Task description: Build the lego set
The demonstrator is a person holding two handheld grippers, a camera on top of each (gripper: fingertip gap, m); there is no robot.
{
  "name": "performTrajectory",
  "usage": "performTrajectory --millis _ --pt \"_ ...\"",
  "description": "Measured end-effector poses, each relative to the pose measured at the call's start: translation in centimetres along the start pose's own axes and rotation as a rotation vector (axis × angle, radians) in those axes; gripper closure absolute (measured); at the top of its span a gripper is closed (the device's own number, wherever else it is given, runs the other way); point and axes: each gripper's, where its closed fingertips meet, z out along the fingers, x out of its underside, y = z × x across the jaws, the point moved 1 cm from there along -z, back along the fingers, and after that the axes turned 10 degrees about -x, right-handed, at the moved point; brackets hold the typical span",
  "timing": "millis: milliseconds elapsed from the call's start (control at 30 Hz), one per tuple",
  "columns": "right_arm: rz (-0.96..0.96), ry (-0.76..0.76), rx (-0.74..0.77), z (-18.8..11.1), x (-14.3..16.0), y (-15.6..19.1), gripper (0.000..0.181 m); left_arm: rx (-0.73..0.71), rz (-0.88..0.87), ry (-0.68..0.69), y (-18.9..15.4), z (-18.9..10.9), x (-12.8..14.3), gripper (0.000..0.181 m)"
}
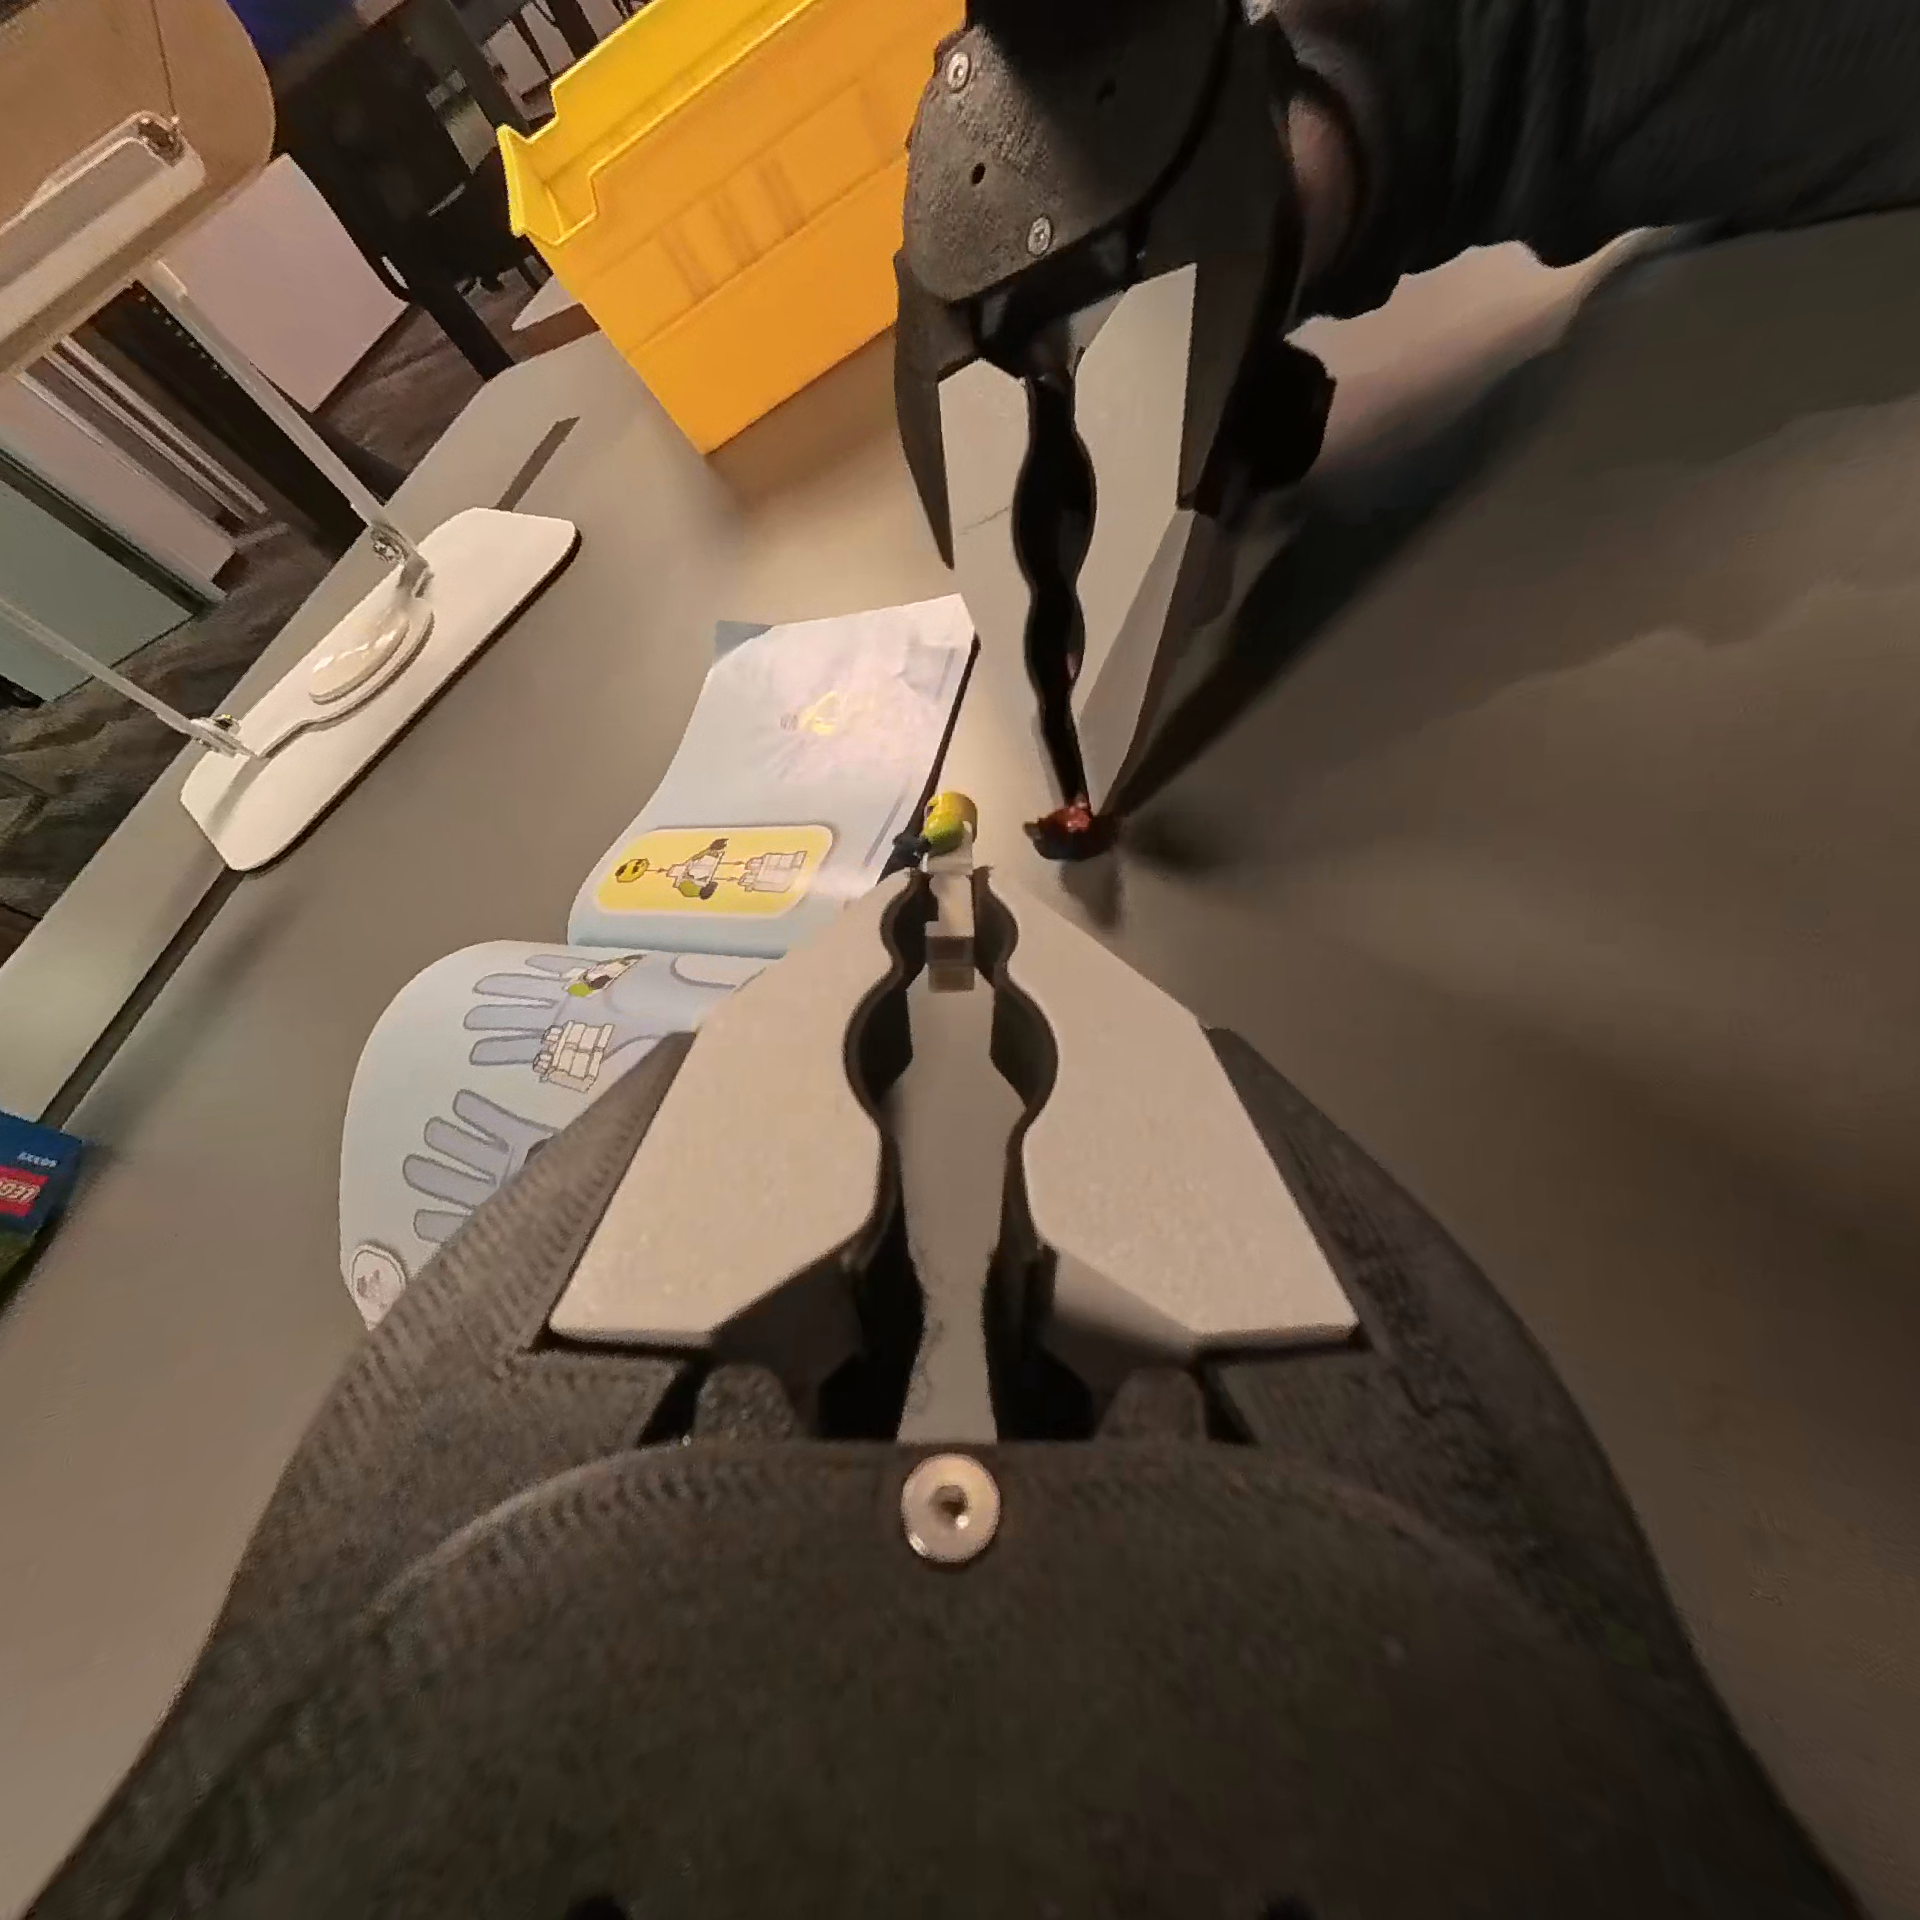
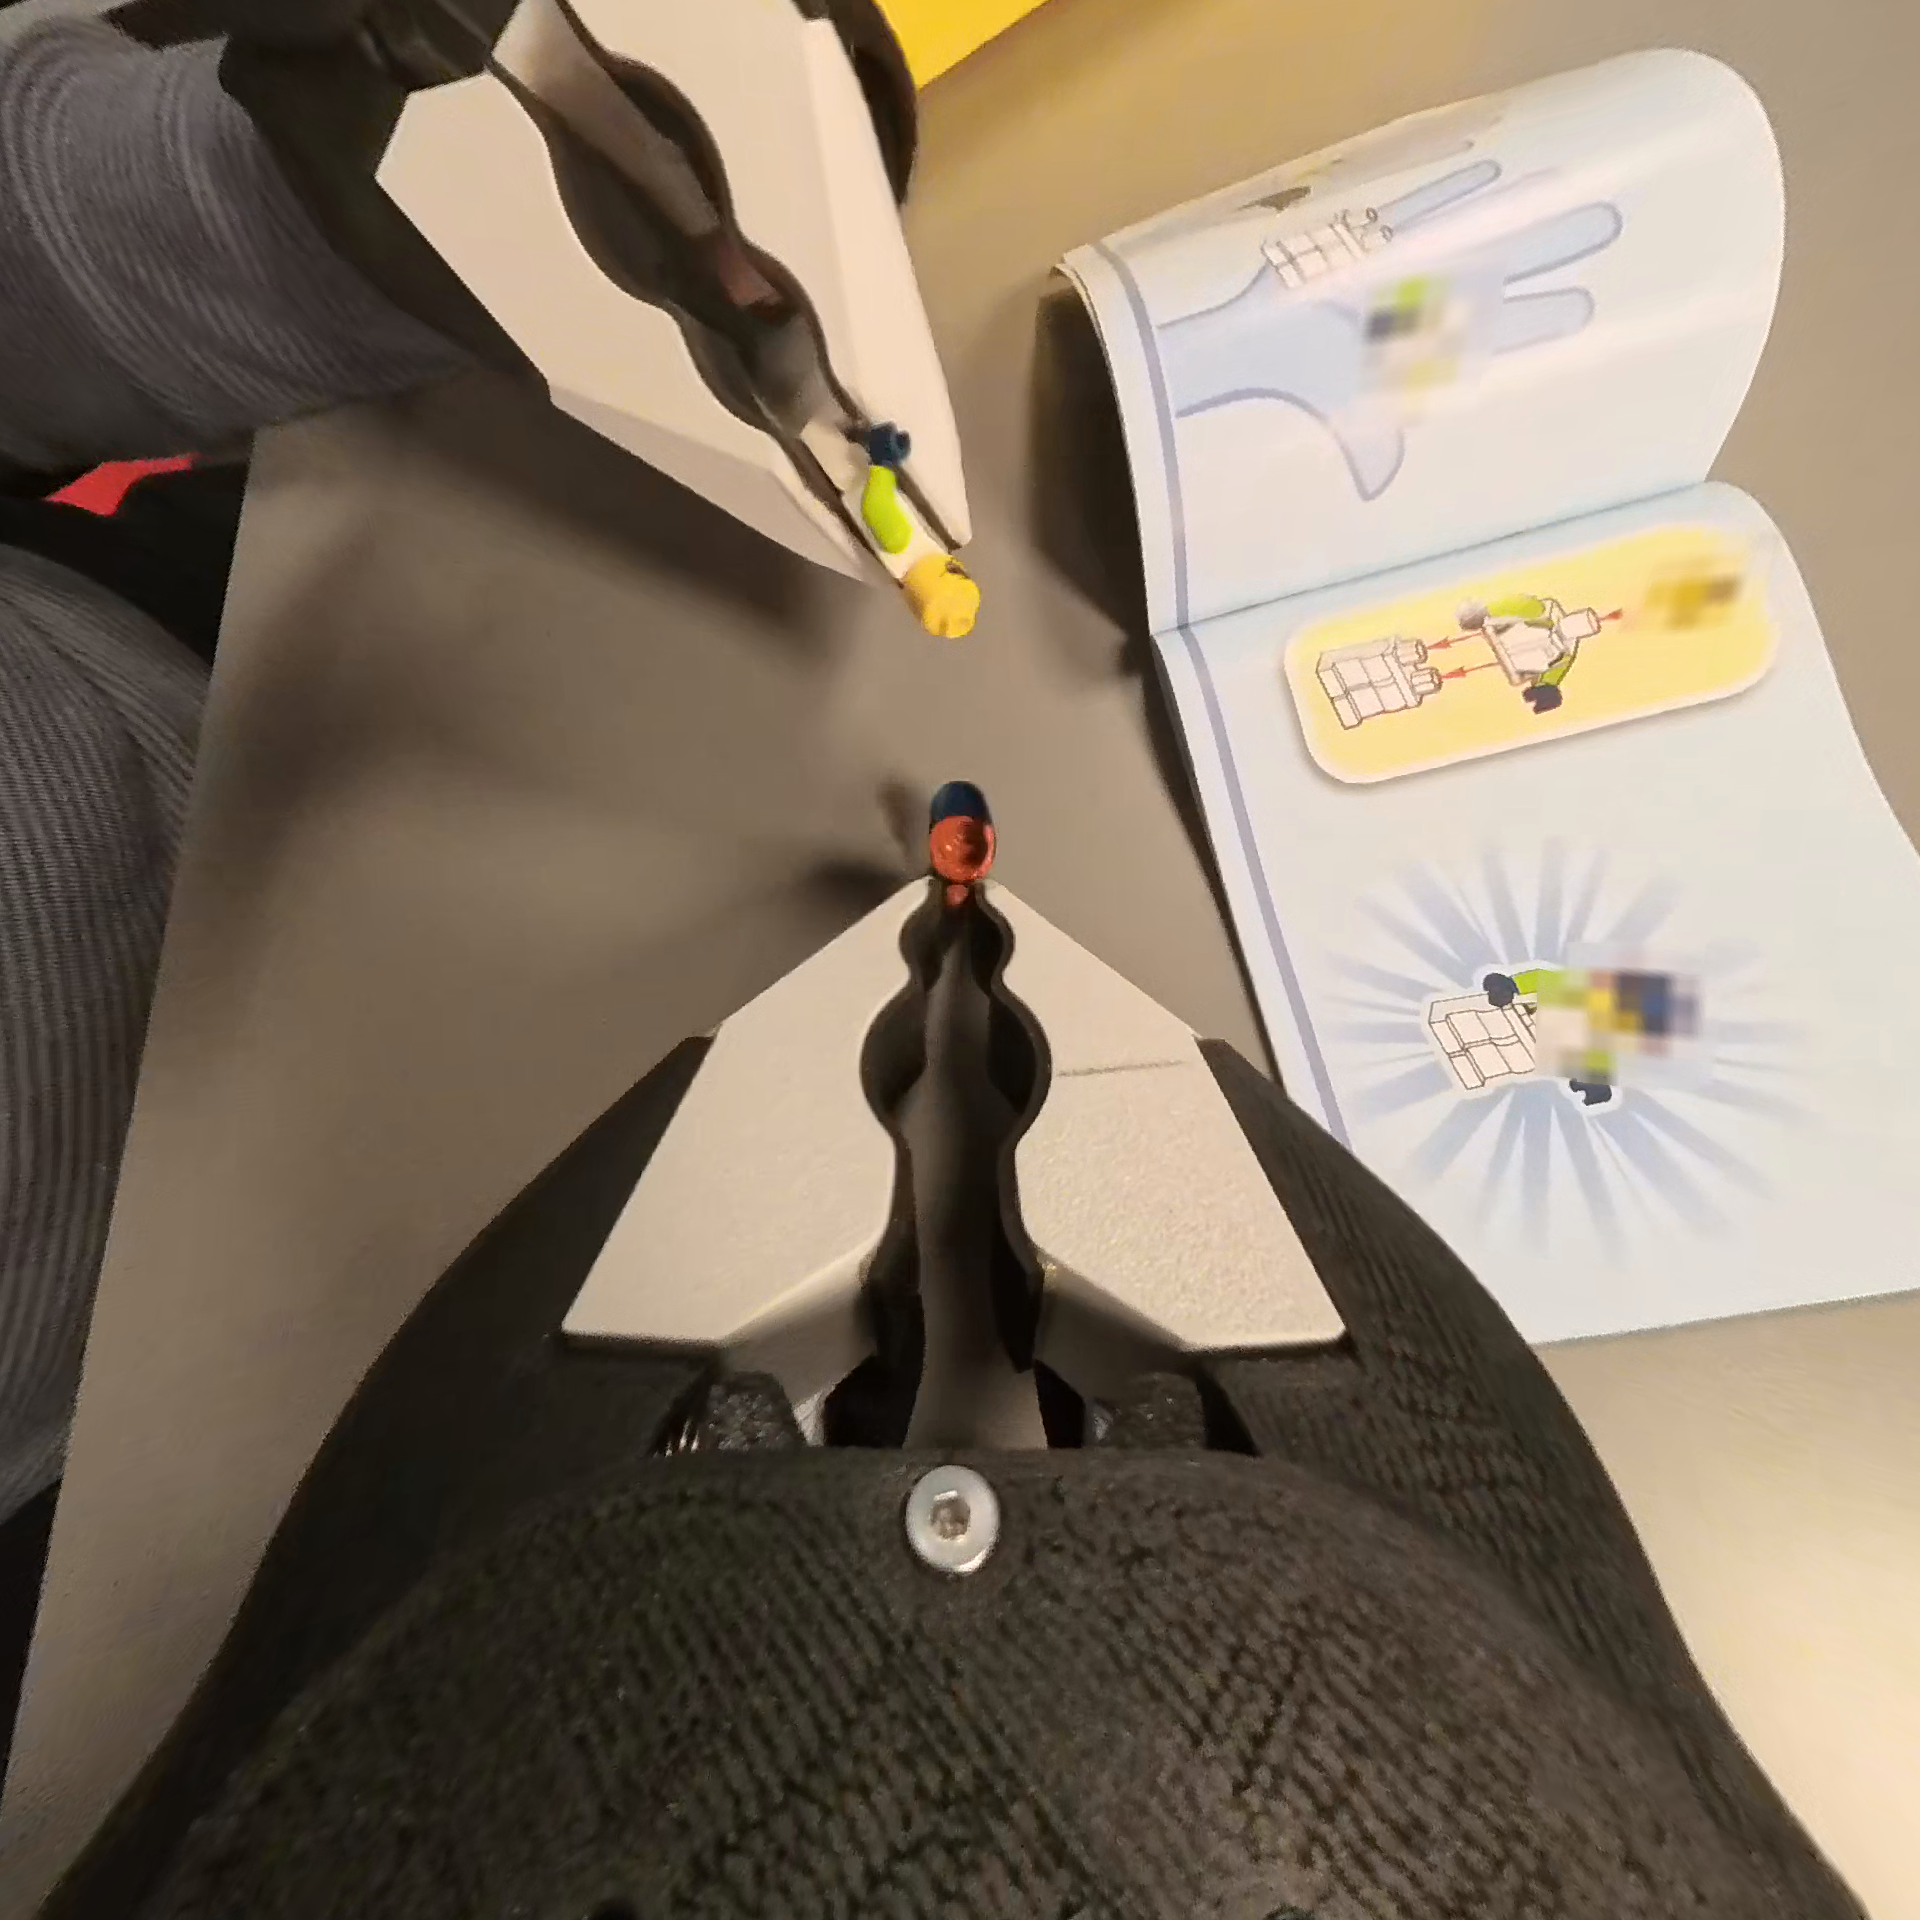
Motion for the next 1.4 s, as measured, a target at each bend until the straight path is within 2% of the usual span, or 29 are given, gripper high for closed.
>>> performTrajectory --millis 100,233,400,567,800,1000,1133,1400 --pt "-0.073 -0.01 0.057 0.0 -0.6 -0.2 0.179 -0.012 -0.03 0.007 0.3 -0.1 0.0 0.175" --pt "-0.238 0.012 0.295 -0.5 -1.7 -2.0 0.179 -0.044 -0.154 0.023 0.9 -0.1 -0.1 0.175" --pt "-0.471 0.159 0.64 -0.7 -2.8 -3.4 0.18 -0.027 -0.262 0.087 0.6 0.5 0.2 0.175" --pt "-0.579 0.272 0.828 -0.7 -3.4 -3.6 0.18 -0.06 -0.342 0.146 1.2 1.0 0.8 0.175" --pt "-0.534 0.416 0.867 0.2 -2.2 -3.1 0.18 -0.071 -0.403 0.242 1.0 1.6 1.8 0.175" --pt "-0.392 0.404 0.874 0.7 -1.8 -2.5 0.179 -0.011 -0.417 0.281 -0.4 1.9 1.8 0.175" --pt "-0.355 0.387 0.891 1.2 -1.8 -2.2 0.179 -0.013 -0.413 0.332 -0.5 1.9 2.6 0.175" --pt "-0.336 0.355 0.889 1.8 -2.0 -1.4 0.178 -0.01 -0.39 0.352 -0.7 1.7 2.9 0.175"
